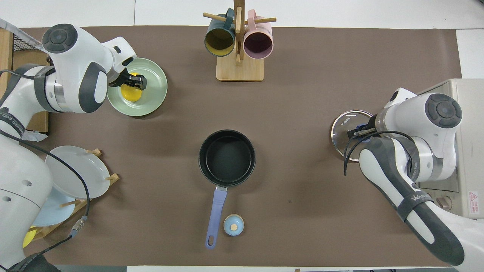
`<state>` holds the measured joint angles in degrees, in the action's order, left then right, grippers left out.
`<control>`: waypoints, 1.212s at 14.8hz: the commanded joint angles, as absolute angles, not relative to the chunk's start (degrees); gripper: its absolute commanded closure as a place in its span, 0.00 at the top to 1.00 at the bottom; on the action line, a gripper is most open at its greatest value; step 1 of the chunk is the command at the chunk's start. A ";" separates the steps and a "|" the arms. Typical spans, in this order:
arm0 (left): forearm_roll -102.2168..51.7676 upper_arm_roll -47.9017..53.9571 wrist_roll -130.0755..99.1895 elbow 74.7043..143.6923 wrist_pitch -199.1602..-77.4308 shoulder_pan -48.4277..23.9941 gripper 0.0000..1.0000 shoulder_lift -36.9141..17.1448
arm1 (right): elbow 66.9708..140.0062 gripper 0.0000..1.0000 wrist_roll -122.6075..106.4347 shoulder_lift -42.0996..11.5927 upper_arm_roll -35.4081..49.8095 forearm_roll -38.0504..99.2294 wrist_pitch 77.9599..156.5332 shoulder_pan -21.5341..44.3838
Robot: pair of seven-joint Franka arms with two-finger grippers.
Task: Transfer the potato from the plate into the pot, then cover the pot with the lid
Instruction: 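Grasp the potato with the left gripper while the right gripper grasps the lid knob, then carry the potato over the saucepan with the left gripper while the right gripper lifts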
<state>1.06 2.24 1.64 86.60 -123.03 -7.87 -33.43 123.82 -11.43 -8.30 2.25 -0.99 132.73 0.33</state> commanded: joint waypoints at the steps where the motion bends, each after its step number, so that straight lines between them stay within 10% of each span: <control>1: -1.21 1.94 -1.73 83.50 -117.79 -8.35 0.00 -30.95 | 116.30 0.00 -12.83 -8.87 2.81 -0.18 123.95 0.96; 9: -2.81 2.20 -22.37 87.17 -100.90 -18.78 0.00 -12.06 | 97.48 0.00 -5.90 -7.30 4.48 -0.18 100.39 5.44; 18: -2.81 2.20 -36.11 112.31 -123.98 -37.43 0.00 -7.10 | 86.66 0.00 2.44 -5.89 5.62 0.00 88.84 10.37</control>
<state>-2.31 3.40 -33.69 105.79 -116.56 -34.23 -7.97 86.83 -0.60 -5.56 4.77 -0.97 87.54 10.64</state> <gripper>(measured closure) 0.339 0.348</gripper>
